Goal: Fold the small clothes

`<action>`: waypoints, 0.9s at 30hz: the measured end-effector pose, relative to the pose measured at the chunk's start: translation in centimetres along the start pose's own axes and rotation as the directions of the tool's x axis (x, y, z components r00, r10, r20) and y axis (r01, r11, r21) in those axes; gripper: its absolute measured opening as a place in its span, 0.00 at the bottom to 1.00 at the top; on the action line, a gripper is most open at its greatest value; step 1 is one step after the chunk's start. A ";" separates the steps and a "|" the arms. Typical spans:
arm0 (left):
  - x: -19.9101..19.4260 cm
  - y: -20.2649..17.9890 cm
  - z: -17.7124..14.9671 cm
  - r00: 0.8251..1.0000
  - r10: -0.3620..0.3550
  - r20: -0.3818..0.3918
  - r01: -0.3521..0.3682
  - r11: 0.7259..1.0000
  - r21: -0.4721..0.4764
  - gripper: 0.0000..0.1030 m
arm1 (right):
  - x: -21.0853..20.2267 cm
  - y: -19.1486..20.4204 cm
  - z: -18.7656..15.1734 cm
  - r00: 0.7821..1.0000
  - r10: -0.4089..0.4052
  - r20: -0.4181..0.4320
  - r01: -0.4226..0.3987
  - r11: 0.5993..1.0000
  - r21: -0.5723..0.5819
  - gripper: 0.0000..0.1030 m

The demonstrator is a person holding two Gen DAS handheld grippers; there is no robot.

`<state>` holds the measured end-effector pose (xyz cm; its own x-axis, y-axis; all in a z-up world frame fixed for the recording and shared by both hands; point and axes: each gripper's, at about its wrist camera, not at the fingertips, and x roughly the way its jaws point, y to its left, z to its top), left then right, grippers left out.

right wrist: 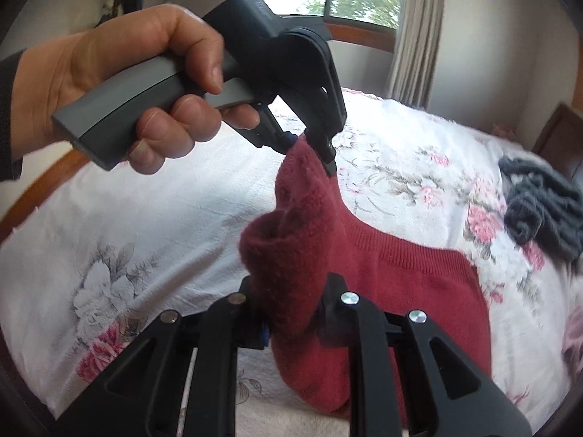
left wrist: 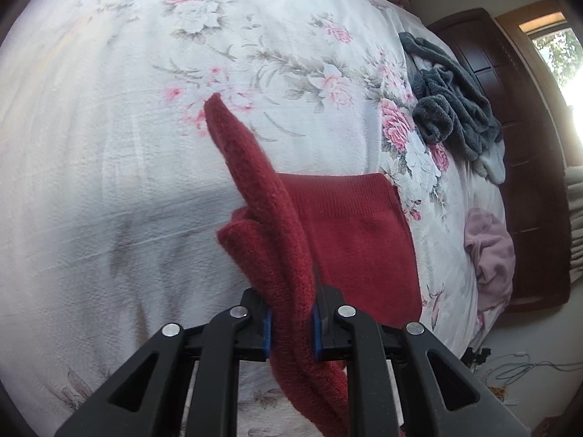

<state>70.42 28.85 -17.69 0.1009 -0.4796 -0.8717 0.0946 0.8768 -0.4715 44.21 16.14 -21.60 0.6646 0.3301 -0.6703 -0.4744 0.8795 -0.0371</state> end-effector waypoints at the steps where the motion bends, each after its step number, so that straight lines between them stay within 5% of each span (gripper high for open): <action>1: 0.1 -0.8 0.1 1.000 0.005 -0.001 -0.005 1.000 0.011 0.15 | -0.3 -0.6 -0.2 1.000 0.000 0.006 0.000 1.000 0.021 0.15; 14: 5.0 -9.9 0.7 0.994 0.092 -0.053 -0.087 0.991 0.101 0.15 | -2.7 -9.0 -4.1 0.998 0.046 0.036 -0.053 0.968 0.245 0.15; 27: 12.4 -15.4 0.5 0.968 0.217 -0.123 -0.193 0.965 0.180 0.15 | -2.2 -14.8 -9.2 0.994 0.092 0.052 -0.106 0.909 0.404 0.15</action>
<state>70.66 9.36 -21.17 -0.0033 -0.2699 -0.9629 0.2498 0.9321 -0.2621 44.50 -0.75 -26.40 0.6474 0.4273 -0.6311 -0.2679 0.9028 0.3364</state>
